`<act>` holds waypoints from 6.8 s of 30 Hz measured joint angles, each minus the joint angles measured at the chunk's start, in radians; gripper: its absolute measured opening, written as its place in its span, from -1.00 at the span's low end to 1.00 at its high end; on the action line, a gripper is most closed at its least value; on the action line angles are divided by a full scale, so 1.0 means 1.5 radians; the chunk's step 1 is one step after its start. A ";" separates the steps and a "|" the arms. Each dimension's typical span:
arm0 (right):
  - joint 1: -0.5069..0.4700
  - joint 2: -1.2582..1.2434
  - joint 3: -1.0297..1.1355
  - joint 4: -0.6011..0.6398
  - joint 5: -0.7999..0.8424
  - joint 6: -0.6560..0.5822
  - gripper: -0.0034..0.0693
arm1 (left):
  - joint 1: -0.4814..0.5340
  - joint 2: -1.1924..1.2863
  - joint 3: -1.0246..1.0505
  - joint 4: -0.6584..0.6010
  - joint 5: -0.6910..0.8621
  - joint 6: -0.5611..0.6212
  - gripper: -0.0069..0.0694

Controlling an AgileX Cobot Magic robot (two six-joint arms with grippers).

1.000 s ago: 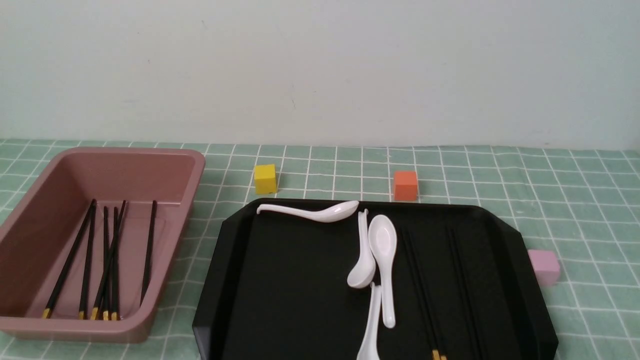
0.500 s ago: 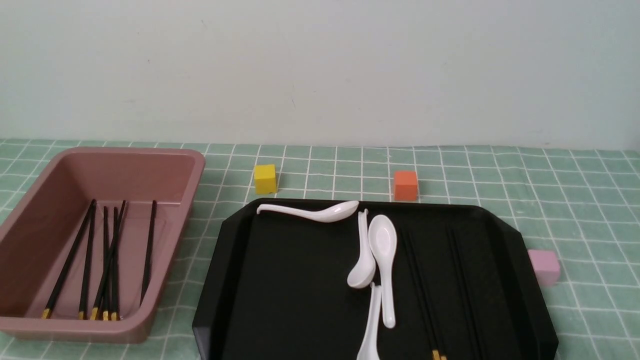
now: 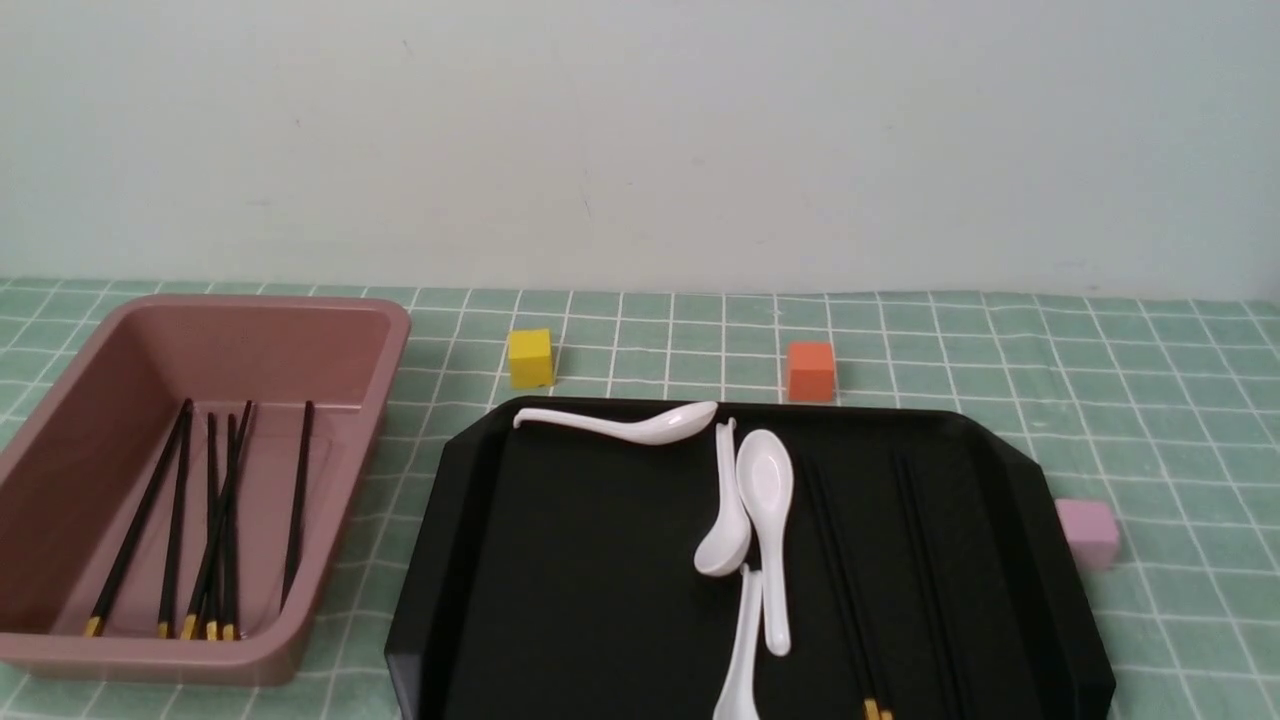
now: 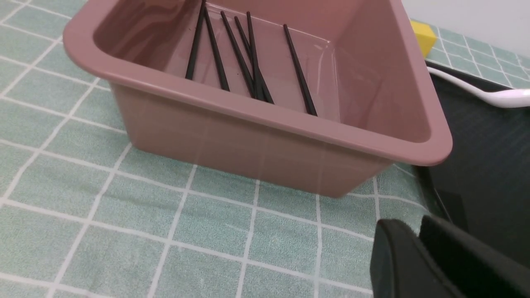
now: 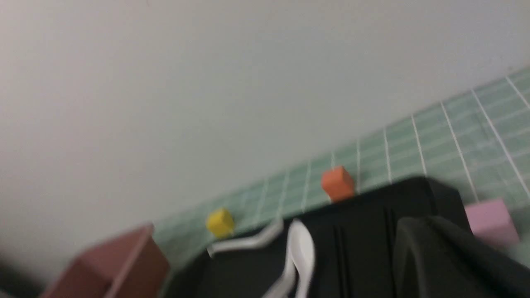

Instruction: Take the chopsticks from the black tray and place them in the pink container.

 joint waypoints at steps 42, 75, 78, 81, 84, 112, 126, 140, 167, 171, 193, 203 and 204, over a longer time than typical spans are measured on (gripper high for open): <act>0.368 1.096 -0.552 -0.341 0.346 0.205 -0.29 | 0.000 0.000 0.000 0.000 0.000 0.000 -0.47; 0.543 1.183 -1.047 -0.071 0.239 0.044 -0.51 | 0.000 0.000 0.000 0.000 0.000 0.000 -0.41; 0.573 1.265 -1.110 -0.051 0.162 0.035 -0.51 | 0.000 0.000 0.000 0.000 0.000 0.000 -0.41; 0.593 1.333 -1.159 -0.046 0.089 0.033 -0.48 | 0.000 0.000 0.000 0.000 0.000 0.000 -0.41; 0.597 1.381 -1.175 -0.040 0.034 0.032 -0.35 | 0.000 0.000 0.000 0.000 0.000 0.000 -0.39; 0.409 0.869 -0.895 -0.319 0.598 0.046 -0.94 | 0.001 0.000 0.000 0.000 -0.001 0.000 -0.37; 0.339 0.694 -0.393 -0.371 0.428 0.150 -0.93 | 0.001 0.000 0.000 0.000 -0.001 0.000 -0.33; 0.339 0.224 0.007 -0.417 -0.093 0.137 -0.92 | 0.001 0.000 0.000 0.000 -0.001 0.000 -0.30; 0.305 0.101 0.103 -0.419 -0.166 0.104 -0.89 | 0.001 0.000 0.000 0.000 -0.001 0.000 -0.23; 0.205 -0.002 0.128 -0.376 -0.124 0.028 -0.87 | 0.001 0.000 0.000 0.000 -0.001 0.000 -0.22; -0.004 -0.182 0.214 -0.353 0.009 -0.030 -0.82 | 0.001 -0.001 0.000 0.000 0.000 0.000 -0.19; -0.004 -0.182 0.214 -0.353 0.010 -0.030 -0.77 | 0.001 -0.001 0.000 0.000 0.000 0.000 -0.19; -0.004 -0.182 0.214 -0.353 0.010 -0.030 -0.77 | 0.001 -0.001 0.000 0.000 0.000 0.000 -0.19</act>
